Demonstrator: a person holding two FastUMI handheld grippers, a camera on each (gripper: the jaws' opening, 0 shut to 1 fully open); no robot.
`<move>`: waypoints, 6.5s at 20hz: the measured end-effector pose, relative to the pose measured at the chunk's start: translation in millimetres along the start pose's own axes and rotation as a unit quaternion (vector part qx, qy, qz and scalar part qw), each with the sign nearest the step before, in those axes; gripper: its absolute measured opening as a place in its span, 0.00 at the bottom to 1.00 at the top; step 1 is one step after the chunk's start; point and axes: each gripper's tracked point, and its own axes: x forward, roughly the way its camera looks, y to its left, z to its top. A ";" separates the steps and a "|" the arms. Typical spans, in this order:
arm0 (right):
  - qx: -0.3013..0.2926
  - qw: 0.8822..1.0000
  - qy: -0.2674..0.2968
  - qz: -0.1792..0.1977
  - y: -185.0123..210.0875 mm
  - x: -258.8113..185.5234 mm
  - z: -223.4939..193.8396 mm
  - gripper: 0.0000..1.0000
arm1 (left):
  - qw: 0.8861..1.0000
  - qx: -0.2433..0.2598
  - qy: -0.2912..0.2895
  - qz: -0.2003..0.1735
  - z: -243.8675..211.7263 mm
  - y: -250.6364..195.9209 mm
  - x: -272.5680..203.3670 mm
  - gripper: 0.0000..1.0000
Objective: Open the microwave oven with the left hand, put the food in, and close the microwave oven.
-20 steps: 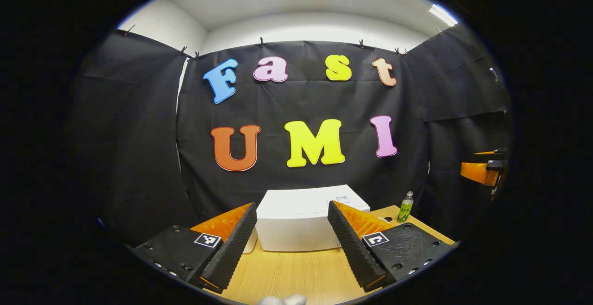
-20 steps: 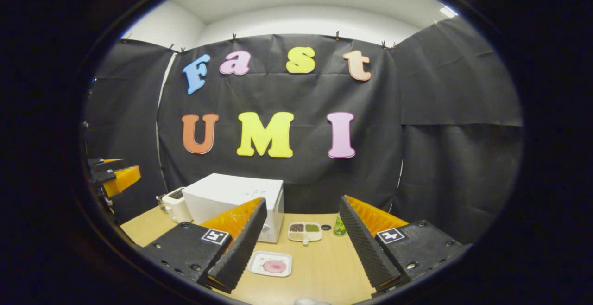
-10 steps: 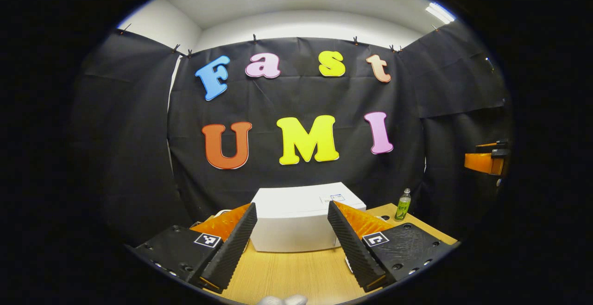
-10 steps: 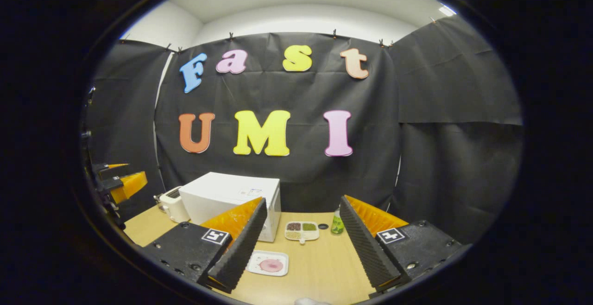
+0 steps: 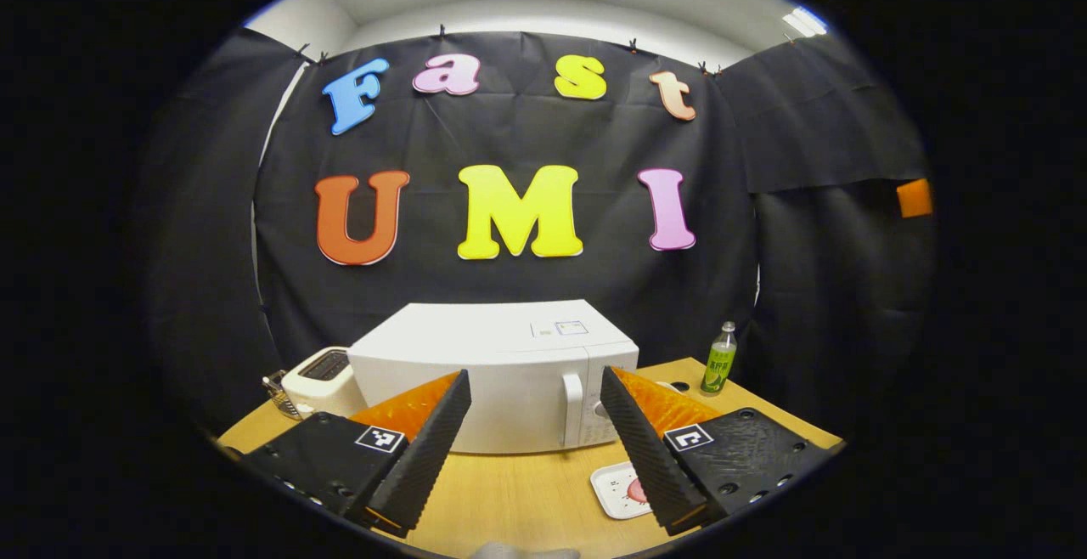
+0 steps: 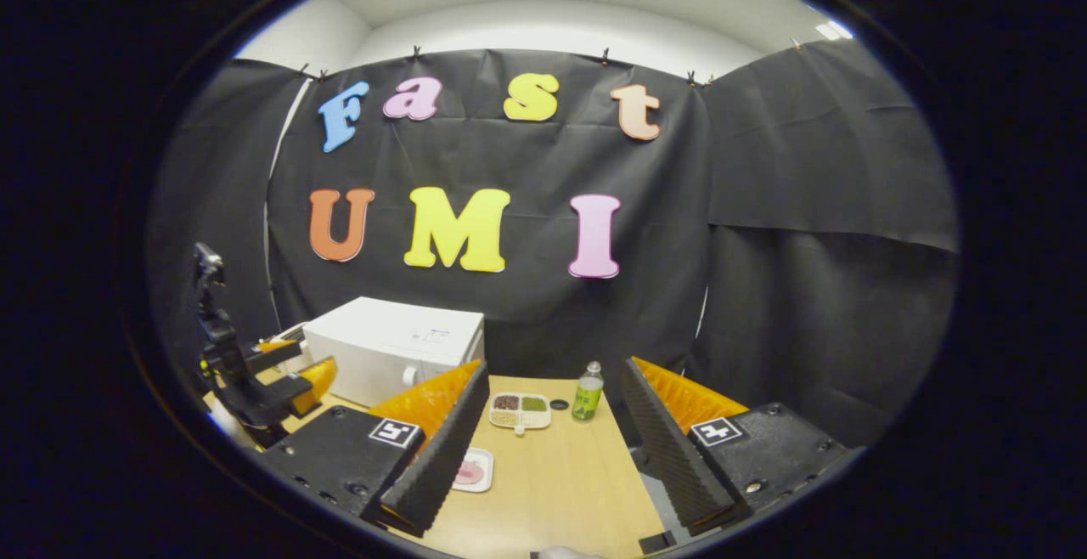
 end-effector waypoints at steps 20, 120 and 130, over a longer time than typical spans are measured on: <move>-0.017 0.995 0.094 -0.017 -49.1 12.5 -48.9 1.00 | 0.998 -0.023 0.065 0.012 -129.1 -39.0 183.5 0.40; 0.173 0.770 0.564 0.241 134.0 221.0 -408.9 0.04 | 0.970 0.019 0.071 0.230 -3.9 48.4 -220.3 0.95; 0.301 0.754 0.517 0.269 133.4 209.9 -404.7 0.04 | 0.975 0.023 0.065 0.211 17.5 61.6 -212.5 0.95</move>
